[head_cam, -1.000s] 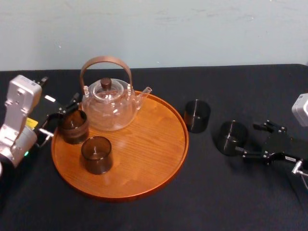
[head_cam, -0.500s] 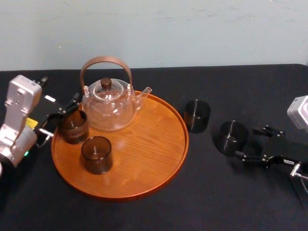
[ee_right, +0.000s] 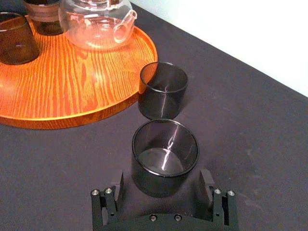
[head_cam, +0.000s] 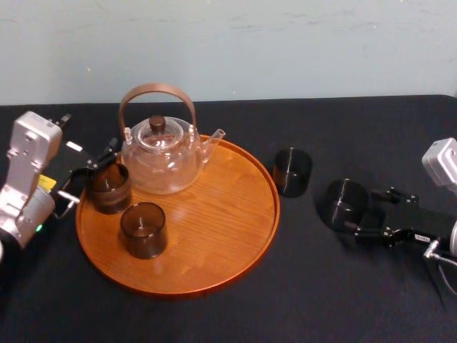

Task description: Pick up the glass from the table and place it on the tray.

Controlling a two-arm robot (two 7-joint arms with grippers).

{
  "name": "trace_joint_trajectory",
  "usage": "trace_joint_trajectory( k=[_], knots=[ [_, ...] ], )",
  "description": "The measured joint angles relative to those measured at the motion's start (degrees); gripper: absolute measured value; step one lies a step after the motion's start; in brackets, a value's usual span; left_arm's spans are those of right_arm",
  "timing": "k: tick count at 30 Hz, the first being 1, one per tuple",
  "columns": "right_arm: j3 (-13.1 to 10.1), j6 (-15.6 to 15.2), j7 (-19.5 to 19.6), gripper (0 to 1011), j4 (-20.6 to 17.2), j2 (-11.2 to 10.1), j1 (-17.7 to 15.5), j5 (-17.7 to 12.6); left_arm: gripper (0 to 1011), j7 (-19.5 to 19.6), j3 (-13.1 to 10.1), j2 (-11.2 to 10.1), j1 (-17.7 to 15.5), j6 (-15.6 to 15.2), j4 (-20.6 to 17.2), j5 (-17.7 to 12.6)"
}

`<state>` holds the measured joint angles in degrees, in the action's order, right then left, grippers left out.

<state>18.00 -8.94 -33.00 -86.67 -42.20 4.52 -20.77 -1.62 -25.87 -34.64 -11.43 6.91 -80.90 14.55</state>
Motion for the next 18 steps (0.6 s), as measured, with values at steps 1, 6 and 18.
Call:
trace_joint_trajectory(
  k=[1, 6, 18],
  knots=[
    [0.06, -0.02, -0.05, 1002, 0.14, 0.08, 0.12, -0.11, 1001, 0.00, 0.00, 0.00, 0.00, 0.00, 0.00, 0.00],
    [0.56, -0.44, -0.61, 1002, 1.28, 0.72, 1.26, -1.15, 1001, 0.00, 0.00, 0.00, 0.00, 0.00, 0.00, 0.00],
    [1.82, -1.09, -0.94, 1002, 3.51, 1.76, 3.39, -2.56, 1001, 0.00, 0.00, 0.00, 0.00, 0.00, 0.00, 0.00]
  ],
)
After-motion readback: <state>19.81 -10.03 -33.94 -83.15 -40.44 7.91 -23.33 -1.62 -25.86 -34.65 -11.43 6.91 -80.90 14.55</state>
